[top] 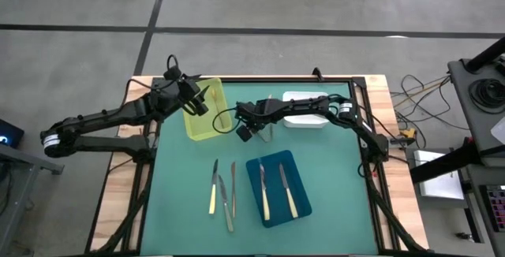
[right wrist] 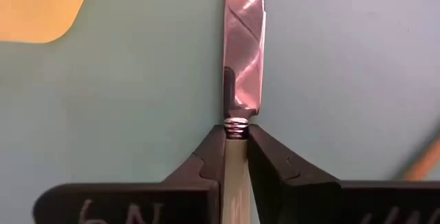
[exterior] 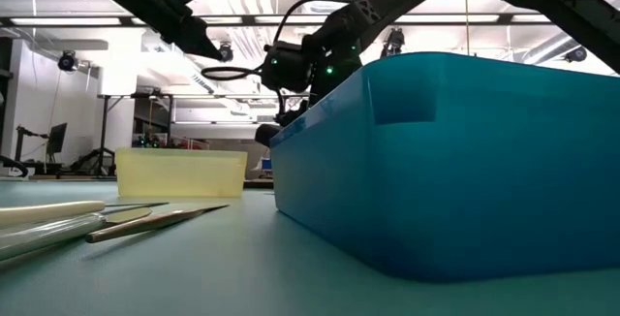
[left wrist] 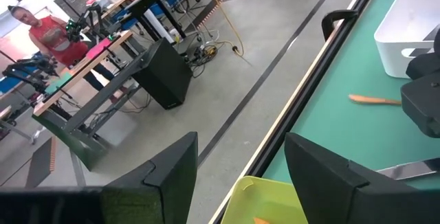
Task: Sort silverware by color (type)
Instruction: Put the top green knife into the white bin
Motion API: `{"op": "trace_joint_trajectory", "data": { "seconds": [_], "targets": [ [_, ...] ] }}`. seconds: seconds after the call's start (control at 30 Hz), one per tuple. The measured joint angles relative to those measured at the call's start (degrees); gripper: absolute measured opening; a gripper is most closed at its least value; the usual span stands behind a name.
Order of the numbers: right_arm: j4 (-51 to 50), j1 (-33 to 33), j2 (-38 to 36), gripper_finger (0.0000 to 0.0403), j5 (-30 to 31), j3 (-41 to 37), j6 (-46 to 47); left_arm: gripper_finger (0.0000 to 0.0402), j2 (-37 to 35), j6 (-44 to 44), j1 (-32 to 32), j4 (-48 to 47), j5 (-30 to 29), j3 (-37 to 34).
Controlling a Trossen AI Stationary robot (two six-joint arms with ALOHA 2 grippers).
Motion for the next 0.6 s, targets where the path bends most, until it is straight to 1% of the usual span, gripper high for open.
{"op": "trace_joint_trajectory", "data": {
  "seconds": [0.27,0.6],
  "targets": [
    [0.23,0.0,-1.16,0.0029,-0.01,-0.1,2.98,0.02,0.0,0.0,-0.07,-0.03,0.0,0.0],
    [-0.44,-0.59,-4.43,0.0029,-0.97,-0.46,3.02,0.02,0.0,0.0,-0.04,-0.51,0.0,0.0]
  ]
}}
